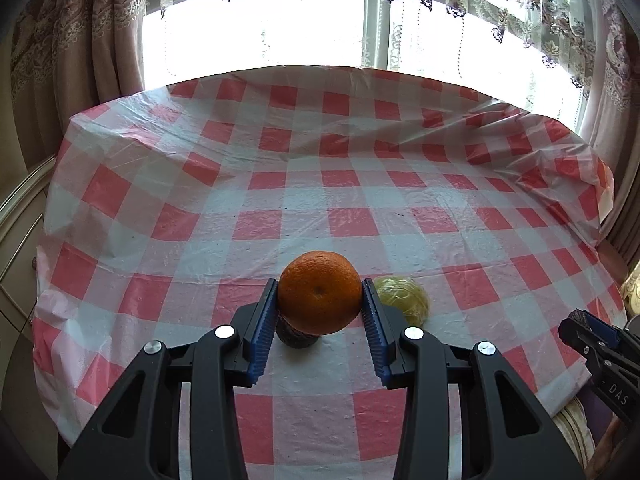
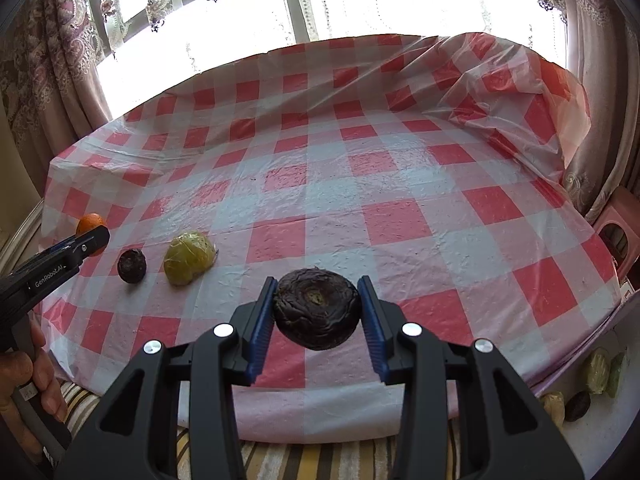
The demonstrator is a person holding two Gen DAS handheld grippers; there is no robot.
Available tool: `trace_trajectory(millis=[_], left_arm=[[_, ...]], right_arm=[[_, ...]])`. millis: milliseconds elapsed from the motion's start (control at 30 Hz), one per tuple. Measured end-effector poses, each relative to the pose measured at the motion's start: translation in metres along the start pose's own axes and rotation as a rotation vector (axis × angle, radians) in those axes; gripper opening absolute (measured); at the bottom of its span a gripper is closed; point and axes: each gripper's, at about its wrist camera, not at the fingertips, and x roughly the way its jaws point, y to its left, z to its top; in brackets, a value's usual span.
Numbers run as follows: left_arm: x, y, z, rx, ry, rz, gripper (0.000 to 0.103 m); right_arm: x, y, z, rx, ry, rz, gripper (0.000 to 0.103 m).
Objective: Organize fruits
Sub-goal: 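Lift the orange and beet and carry both toward the white box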
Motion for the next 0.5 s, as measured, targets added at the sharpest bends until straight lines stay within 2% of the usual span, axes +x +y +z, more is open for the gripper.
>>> trace_trajectory(millis=[267, 500], left_arm=[[-0.015, -0.061, -0.007, 0.106, 0.004, -0.098, 0.039], [-0.031, -0.123, -0.020, 0.218, 0.008, -0.211, 0.039]], right_arm=[[-0.035, -0.036, -0.007, 0.038, -0.023, -0.023, 0.041], [-0.065, -0.087, -0.018, 0.090, -0.037, -0.086, 0.041]])
